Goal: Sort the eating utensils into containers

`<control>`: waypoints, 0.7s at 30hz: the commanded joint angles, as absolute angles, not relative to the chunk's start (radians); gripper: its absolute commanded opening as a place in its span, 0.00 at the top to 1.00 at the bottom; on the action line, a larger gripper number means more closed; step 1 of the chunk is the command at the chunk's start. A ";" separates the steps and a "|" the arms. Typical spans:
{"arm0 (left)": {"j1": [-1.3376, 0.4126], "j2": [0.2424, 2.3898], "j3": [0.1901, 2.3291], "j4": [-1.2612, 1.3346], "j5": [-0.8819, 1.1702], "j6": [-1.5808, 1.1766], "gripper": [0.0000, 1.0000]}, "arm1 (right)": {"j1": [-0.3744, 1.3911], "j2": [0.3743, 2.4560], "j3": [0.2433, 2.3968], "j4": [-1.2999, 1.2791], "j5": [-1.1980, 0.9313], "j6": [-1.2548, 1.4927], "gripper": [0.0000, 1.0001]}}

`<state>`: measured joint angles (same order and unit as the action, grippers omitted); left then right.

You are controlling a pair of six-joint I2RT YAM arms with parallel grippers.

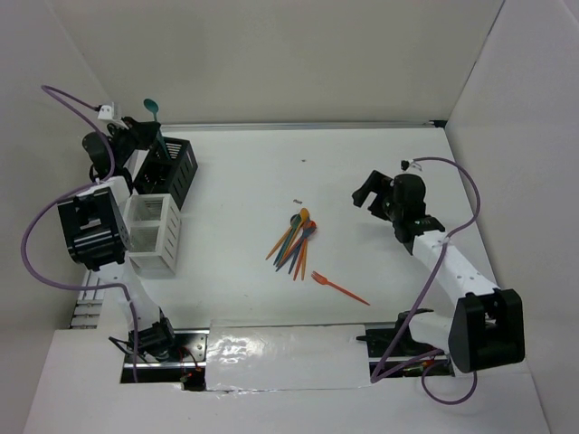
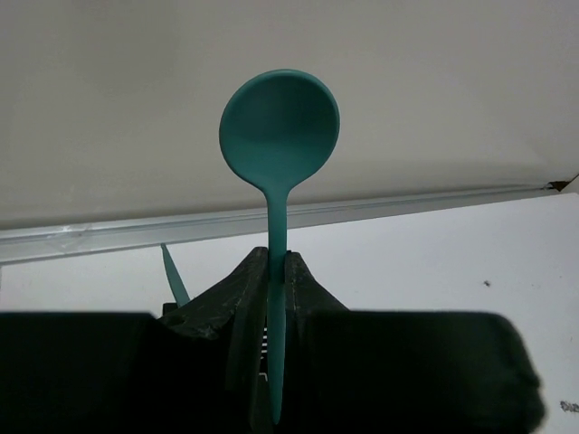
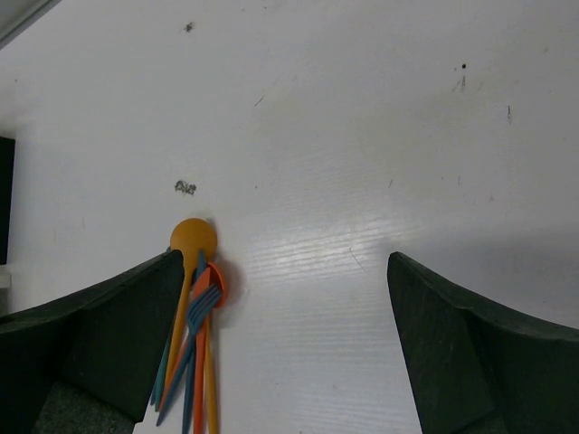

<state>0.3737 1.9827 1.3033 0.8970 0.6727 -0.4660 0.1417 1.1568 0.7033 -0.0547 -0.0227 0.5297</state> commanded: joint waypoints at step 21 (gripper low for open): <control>0.370 1.927 1.216 1.055 0.589 -0.397 0.57 | 0.248 1.296 0.861 0.017 0.057 0.448 0.00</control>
